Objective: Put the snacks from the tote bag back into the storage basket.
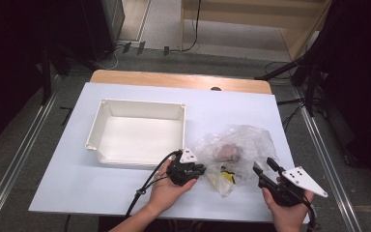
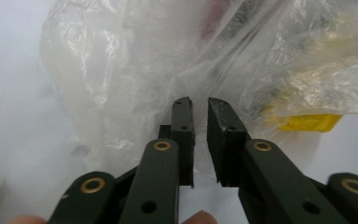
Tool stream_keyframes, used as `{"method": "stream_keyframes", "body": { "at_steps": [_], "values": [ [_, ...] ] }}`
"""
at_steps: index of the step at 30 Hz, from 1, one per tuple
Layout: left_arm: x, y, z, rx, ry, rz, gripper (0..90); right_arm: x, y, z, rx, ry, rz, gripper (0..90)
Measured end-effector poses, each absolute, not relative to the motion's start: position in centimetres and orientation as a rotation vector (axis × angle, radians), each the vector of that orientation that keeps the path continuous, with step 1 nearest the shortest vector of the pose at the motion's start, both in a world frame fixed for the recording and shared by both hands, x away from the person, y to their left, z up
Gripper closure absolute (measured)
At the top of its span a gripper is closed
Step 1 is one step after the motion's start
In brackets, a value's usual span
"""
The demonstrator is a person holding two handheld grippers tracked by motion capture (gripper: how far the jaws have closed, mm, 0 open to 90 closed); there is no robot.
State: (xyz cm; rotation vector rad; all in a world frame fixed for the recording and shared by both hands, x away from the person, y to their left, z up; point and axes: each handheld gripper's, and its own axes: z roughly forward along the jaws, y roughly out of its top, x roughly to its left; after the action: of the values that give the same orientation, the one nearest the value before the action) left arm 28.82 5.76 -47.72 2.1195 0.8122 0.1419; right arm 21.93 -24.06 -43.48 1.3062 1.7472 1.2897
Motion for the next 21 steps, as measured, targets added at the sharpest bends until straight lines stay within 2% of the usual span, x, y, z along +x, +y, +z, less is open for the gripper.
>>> {"method": "stream_keyframes", "body": {
  "at_steps": [4,5,6,7,10,11,13,17,21],
  "values": [
    [28.5,6.5,-47.1,2.052,0.774,0.113,66.2,23.3,-23.3,-42.2,1.274,1.811,1.324,35.2],
    [28.3,6.6,-46.8,2.041,0.768,0.111,64.0,23.6,-23.2,-42.1,1.265,1.825,1.309,36.3],
    [28.2,6.8,-46.4,2.027,0.768,0.119,60.5,23.8,-23.1,-42.1,1.262,1.821,1.288,41.4],
    [28.0,6.9,-46.0,2.01,0.764,0.129,58.0,24.1,-23.0,-42.1,1.259,1.812,1.274,50.2],
    [27.7,7.2,-44.6,1.954,0.769,0.162,54.0,25.0,-23.1,-42.1,1.276,1.805,1.288,81.2],
    [27.7,7.3,-44.2,1.942,0.765,0.168,53.9,25.5,-23.1,-42.0,1.277,1.82,1.317,85.9],
    [27.5,7.3,-43.4,1.923,0.758,0.189,53.6,26.8,-23.0,-41.5,1.271,1.827,1.342,90.0],
    [27.2,7.3,-41.7,1.868,0.757,0.235,50.1,29.6,-22.1,-40.2,1.263,1.841,1.388,90.0],
    [27.1,7.2,-40.7,1.837,0.755,0.264,42.9,31.6,-21.1,-39.9,1.254,1.895,1.388,90.0]
  ]
}}
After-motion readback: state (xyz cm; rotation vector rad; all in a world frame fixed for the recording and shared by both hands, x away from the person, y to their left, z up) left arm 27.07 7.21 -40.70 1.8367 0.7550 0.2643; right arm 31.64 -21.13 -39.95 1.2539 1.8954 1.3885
